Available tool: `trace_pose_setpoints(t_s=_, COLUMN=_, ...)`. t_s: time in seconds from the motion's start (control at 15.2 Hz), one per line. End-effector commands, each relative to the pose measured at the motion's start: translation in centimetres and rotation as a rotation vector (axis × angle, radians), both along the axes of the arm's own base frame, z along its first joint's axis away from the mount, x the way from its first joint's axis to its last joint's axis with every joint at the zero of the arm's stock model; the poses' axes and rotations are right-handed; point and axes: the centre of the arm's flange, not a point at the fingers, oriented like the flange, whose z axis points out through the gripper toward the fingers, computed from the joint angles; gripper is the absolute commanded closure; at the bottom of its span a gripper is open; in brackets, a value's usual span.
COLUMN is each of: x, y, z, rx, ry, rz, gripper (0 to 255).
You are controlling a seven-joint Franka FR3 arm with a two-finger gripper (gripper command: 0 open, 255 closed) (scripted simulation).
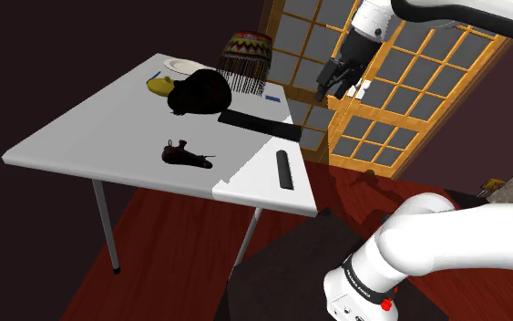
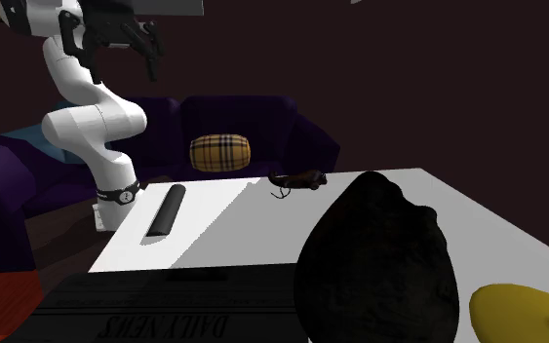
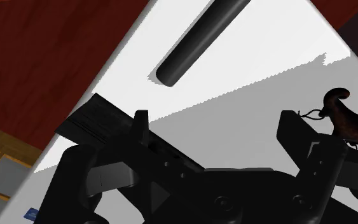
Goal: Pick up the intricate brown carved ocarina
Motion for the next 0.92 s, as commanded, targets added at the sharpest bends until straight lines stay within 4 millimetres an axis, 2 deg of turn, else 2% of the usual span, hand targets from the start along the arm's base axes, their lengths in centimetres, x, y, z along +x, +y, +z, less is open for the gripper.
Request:
trace_pose_setpoints(t_s=0.0, x=0.0, y=0.0, z=0.0, rx=0.0, ry=0.0, rz=0.0, gripper=0)
trace_pose_setpoints(t_s=0.86, x=9.5, y=9.8, z=-9.1, rx=0.037, ry=-0.004, rz=0.264, gripper=0)
